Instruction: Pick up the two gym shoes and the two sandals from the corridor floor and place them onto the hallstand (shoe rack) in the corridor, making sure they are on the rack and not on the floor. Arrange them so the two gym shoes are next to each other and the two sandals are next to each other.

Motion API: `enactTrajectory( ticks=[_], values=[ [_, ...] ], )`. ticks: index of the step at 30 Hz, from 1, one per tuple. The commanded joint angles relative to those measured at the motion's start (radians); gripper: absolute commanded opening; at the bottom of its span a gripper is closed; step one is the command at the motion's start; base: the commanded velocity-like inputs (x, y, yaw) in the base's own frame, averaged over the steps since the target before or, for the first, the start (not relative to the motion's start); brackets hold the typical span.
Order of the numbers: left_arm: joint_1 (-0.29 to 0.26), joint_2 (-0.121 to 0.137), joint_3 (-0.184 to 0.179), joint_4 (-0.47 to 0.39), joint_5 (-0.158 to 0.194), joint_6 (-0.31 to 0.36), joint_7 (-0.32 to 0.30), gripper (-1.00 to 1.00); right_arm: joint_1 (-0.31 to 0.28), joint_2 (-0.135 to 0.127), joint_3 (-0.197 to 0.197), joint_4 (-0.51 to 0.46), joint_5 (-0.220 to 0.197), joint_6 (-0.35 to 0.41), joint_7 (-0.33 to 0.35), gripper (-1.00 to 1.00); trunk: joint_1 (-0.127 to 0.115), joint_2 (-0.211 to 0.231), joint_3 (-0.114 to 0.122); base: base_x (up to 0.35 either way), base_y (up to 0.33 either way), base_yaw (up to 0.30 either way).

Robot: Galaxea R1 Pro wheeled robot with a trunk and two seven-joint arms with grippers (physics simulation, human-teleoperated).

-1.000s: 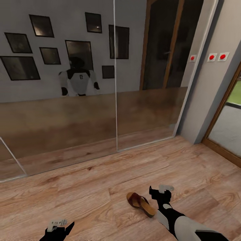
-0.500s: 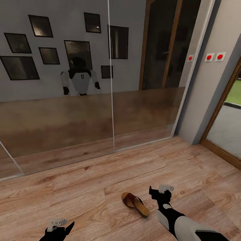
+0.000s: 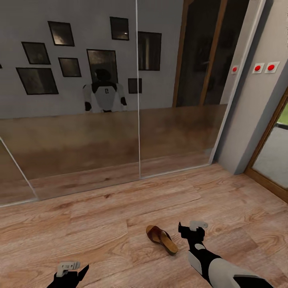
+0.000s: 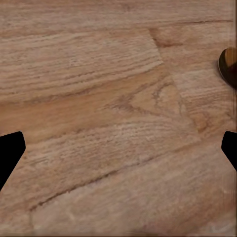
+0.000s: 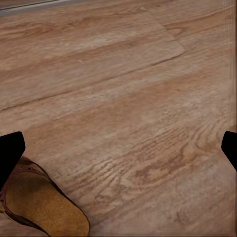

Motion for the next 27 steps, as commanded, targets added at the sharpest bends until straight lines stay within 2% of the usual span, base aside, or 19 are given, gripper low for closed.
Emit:
enactTrajectory(
  ticks=[1,9,12,22,27],
  values=[
    [-0.001,0.0,0.008,0.001,-0.011,-0.006,-0.004,1.0,-0.001,0.0,-0.005,0.001,0.002,-0.004,-0.001,1.0,0.0,0.0,-0.001,-0.054,-0.051,0.008],
    [-0.001,0.0,0.009,0.001,-0.011,-0.006,-0.004,1.0,-0.001,0.0,-0.005,0.001,0.002,-0.004,-0.002,1.0,0.0,0.0,-0.001,-0.003,-0.003,0.0],
    [-0.001,0.0,0.008,0.001,-0.011,-0.006,-0.004,1.0,-0.001,0.0,-0.005,0.001,0.002,-0.004,-0.002,1.0,0.0,0.0,-0.002,0.0,-0.106,0.202],
    [-0.001,0.0,0.008,0.001,-0.011,-0.006,-0.004,1.0,-0.001,0.0,-0.005,0.001,0.002,-0.004,-0.002,1.0,0.0,0.0,-0.006,0.0,-0.31,0.268],
    [-0.001,0.0,0.008,0.001,-0.011,-0.006,-0.004,1.0,-0.001,0.0,-0.005,0.001,0.002,-0.004,-0.002,1.0,0.0,0.0,-0.006,0.0,-0.342,0.13]
  ],
)
